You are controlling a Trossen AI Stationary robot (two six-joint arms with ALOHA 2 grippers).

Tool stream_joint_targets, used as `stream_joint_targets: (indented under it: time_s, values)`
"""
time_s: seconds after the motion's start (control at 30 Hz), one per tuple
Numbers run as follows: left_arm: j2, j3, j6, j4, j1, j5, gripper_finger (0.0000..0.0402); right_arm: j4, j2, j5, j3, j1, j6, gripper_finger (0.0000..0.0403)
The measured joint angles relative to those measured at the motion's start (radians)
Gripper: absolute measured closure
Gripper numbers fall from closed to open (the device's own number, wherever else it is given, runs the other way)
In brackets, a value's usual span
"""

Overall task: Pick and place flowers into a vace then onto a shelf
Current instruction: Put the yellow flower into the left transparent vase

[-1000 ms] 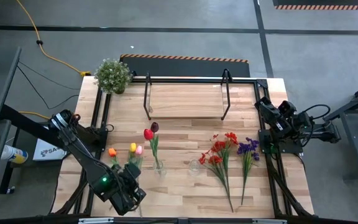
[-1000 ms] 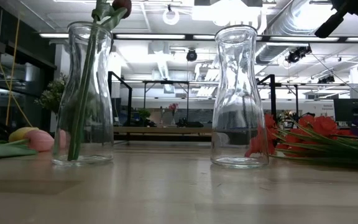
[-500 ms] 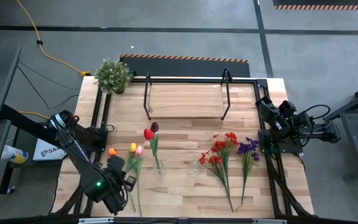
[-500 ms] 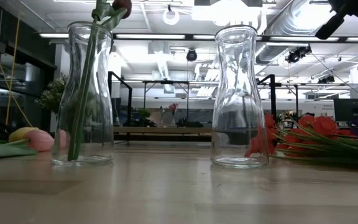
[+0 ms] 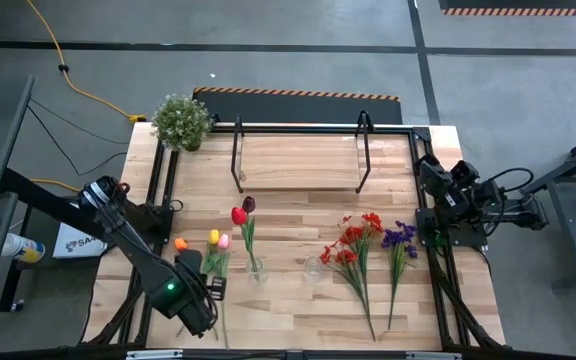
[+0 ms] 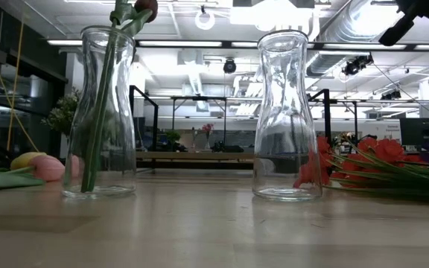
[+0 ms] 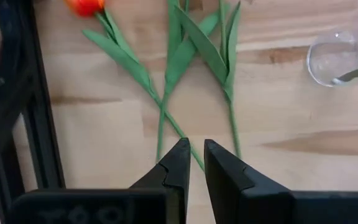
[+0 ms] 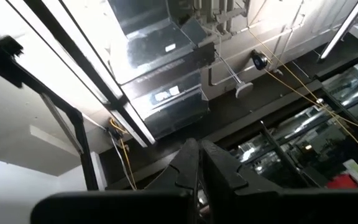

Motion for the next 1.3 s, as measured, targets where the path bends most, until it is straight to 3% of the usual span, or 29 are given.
stream_joint_targets:
  time_s: [0.4, 0.67, 1.13, 1.3]
  values:
    - [0.044, 0.0, -0.012, 0.0, 0.019, 0.136, 0.0318, 0.033, 0.0, -0.174, 0.0, 0.0, 0.129, 0.0391]
    - [0.096, -0.018, -0.026, -0.02, 0.018, 0.243, 0.0318, 0.027, 0.0, -0.206, 0.0, 0.0, 0.193, 0.0391]
    - [0.097, -0.056, -0.037, 0.051, 0.019, 0.143, 0.0318, 0.027, 0.0, -0.231, 0.0, 0.0, 0.192, 0.0391]
    - [0.097, -0.056, -0.037, 0.053, 0.019, 0.138, 0.029, 0.026, 0.0, -0.231, 0.0, 0.0, 0.192, 0.0391]
